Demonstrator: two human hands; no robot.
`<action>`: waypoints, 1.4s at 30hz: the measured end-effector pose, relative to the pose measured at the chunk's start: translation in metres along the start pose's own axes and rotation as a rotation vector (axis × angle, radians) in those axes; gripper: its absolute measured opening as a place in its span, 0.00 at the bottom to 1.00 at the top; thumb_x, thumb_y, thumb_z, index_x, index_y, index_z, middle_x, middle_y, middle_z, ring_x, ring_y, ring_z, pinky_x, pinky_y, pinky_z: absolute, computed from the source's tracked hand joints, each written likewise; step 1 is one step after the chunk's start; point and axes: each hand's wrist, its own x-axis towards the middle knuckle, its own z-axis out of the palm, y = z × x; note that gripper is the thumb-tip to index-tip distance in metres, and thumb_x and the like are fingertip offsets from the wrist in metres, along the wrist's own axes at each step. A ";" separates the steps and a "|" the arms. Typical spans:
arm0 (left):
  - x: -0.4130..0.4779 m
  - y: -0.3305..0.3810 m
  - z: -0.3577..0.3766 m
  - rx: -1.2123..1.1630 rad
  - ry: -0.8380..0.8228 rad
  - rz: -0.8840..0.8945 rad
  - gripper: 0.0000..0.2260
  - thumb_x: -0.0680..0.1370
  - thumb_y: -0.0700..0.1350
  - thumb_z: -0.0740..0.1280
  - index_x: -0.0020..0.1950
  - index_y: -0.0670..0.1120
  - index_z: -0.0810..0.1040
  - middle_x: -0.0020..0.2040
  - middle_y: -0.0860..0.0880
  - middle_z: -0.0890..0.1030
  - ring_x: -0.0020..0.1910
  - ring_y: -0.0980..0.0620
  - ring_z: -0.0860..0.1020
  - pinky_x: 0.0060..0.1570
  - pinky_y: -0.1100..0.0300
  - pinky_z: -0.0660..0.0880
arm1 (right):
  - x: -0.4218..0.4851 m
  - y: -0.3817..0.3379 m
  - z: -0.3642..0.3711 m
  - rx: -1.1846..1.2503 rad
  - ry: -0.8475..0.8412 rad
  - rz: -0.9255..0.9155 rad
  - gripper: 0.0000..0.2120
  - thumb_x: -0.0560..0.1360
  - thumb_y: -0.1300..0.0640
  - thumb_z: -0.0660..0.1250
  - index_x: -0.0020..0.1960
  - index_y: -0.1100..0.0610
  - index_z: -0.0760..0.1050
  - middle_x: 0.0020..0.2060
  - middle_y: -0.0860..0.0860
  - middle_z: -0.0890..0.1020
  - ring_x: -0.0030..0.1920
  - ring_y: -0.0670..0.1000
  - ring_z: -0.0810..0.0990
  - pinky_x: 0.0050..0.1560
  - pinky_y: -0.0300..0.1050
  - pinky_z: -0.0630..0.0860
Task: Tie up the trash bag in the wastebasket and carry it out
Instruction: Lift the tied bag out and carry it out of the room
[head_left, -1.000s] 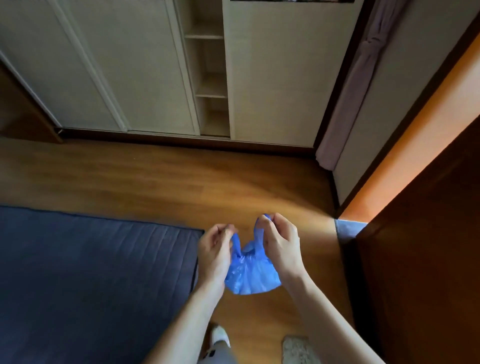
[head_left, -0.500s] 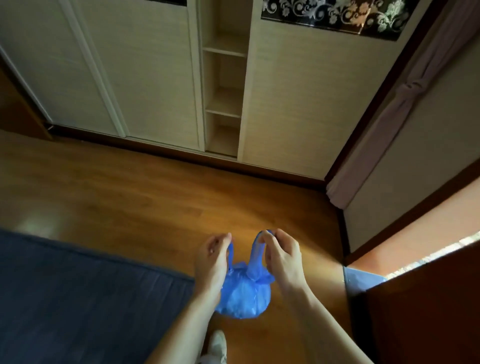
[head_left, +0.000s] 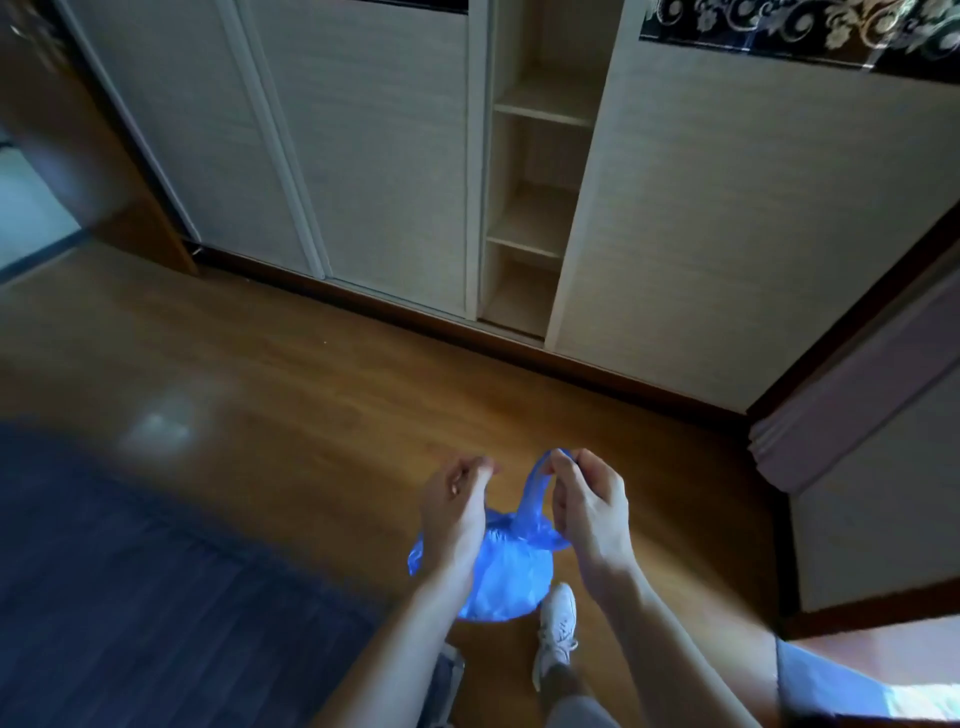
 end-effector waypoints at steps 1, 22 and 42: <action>0.014 0.002 0.010 -0.003 0.007 0.000 0.12 0.76 0.43 0.70 0.32 0.50 0.82 0.29 0.54 0.77 0.34 0.52 0.74 0.39 0.54 0.70 | 0.018 -0.001 0.000 0.008 -0.009 0.006 0.16 0.72 0.49 0.65 0.37 0.63 0.72 0.24 0.48 0.66 0.26 0.50 0.62 0.27 0.44 0.60; 0.208 0.088 0.113 -0.091 0.407 -0.013 0.12 0.73 0.40 0.68 0.30 0.45 0.76 0.22 0.55 0.65 0.21 0.57 0.63 0.25 0.63 0.62 | 0.312 -0.058 0.086 0.040 -0.452 -0.005 0.16 0.74 0.50 0.63 0.40 0.64 0.71 0.28 0.51 0.66 0.32 0.52 0.64 0.34 0.50 0.64; 0.339 0.149 -0.175 -0.170 0.789 0.143 0.09 0.78 0.40 0.66 0.38 0.40 0.80 0.23 0.57 0.72 0.25 0.60 0.68 0.28 0.63 0.65 | 0.283 -0.096 0.437 -0.097 -0.977 -0.029 0.17 0.80 0.54 0.65 0.37 0.64 0.72 0.24 0.46 0.67 0.26 0.45 0.66 0.31 0.46 0.64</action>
